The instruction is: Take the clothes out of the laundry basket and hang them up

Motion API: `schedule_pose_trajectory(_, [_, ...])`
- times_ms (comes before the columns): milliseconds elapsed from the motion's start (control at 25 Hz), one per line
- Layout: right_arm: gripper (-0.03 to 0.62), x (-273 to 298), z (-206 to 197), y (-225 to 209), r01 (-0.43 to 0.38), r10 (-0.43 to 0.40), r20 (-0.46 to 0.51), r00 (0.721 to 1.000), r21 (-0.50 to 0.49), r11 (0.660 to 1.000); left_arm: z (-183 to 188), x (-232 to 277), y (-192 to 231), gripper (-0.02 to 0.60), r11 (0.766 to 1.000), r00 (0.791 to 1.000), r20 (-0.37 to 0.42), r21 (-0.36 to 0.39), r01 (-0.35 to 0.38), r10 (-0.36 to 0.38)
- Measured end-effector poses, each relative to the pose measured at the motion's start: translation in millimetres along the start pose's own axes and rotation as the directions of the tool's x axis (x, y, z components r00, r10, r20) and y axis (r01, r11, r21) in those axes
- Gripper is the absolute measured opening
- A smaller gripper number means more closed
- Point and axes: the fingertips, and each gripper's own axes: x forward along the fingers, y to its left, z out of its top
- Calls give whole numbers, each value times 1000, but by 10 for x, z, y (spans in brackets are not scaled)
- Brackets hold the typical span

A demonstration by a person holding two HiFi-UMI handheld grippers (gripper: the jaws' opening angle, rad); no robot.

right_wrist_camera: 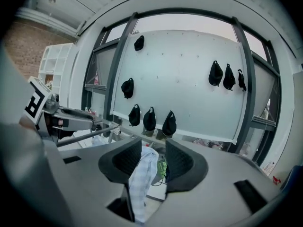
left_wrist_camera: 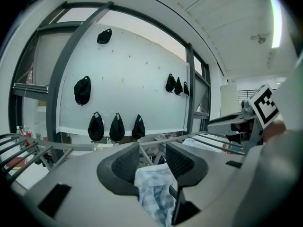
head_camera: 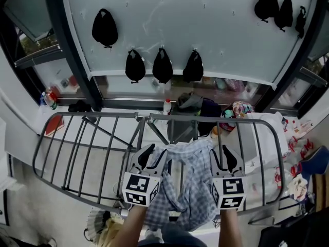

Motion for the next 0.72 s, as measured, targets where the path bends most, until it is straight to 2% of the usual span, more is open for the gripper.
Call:
schedule_pose_trajectory(240, [143, -374, 371, 162, -21, 18, 125, 992, 19, 1000, 238, -332, 47, 173, 1000, 997, 76, -6, -21, 21])
schedule_pose_trajectory(440, [143, -729, 676, 537, -76, 71, 215, 974, 15, 997, 359, -780, 115, 172, 999, 991, 124, -4, -46, 46])
schedule_pose_trajectory(560, [143, -884, 824, 913, -136, 132, 247, 960, -4, 991, 356, -1156, 256, 172, 996, 986, 138, -18, -92, 93])
schedule_pose_trajectory(720, [143, -1043, 955, 1523, -246, 247, 270, 931, -38, 969, 340, -1801, 522, 173, 982, 970, 153, -30, -188, 190])
